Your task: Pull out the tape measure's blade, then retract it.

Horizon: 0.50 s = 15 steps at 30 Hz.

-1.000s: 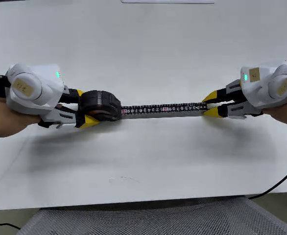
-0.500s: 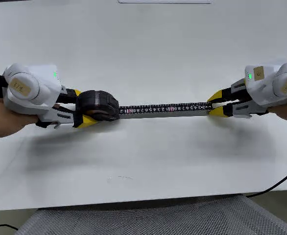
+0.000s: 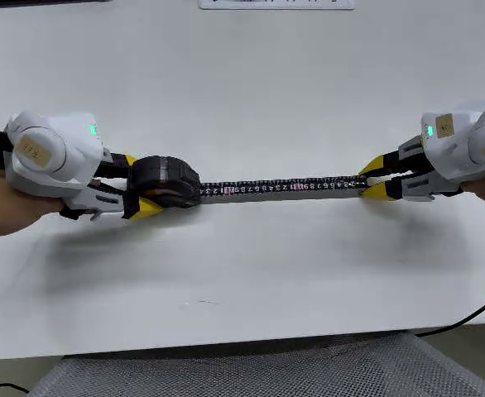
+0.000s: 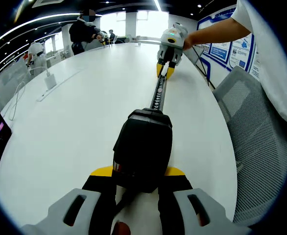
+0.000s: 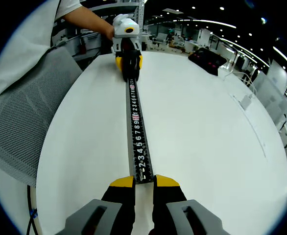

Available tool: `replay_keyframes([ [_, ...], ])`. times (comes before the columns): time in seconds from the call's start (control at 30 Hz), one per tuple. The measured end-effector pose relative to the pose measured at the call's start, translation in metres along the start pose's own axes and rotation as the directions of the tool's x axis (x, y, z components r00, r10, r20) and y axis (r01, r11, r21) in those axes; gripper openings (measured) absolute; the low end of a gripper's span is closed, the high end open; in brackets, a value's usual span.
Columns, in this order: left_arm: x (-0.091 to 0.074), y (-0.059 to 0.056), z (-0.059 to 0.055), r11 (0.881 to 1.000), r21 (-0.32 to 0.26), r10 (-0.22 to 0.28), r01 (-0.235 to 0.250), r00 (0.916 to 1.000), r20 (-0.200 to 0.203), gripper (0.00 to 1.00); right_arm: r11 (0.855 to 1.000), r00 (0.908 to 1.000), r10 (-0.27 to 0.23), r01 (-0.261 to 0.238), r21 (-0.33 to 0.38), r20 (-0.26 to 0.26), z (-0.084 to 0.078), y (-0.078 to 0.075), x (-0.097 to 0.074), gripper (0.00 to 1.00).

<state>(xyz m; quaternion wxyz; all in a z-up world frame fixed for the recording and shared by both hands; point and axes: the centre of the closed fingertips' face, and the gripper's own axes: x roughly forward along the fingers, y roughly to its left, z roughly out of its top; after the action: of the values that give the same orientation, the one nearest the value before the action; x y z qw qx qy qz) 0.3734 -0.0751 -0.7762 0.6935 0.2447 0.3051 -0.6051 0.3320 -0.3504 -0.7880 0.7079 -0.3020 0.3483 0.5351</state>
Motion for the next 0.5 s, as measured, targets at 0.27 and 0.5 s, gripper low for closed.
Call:
replay_keyframes([
  [0.27, 0.0009, 0.0005, 0.0010, 1.000, 0.003, 0.007, -0.007, 0.9999, -0.009, 0.28, 1.000, 0.9999, 0.007, -0.007, 0.000, -0.014, 0.0006, 0.0009, 0.0001, 0.09],
  [0.5, 0.0009, 0.0003, 0.0009, 1.000, 0.008, 0.021, -0.020, 0.9995, -0.025, 0.28, 1.000, 0.9993, 0.009, -0.009, -0.003, -0.037, 0.0005, 0.0010, 0.0005, 0.10],
])
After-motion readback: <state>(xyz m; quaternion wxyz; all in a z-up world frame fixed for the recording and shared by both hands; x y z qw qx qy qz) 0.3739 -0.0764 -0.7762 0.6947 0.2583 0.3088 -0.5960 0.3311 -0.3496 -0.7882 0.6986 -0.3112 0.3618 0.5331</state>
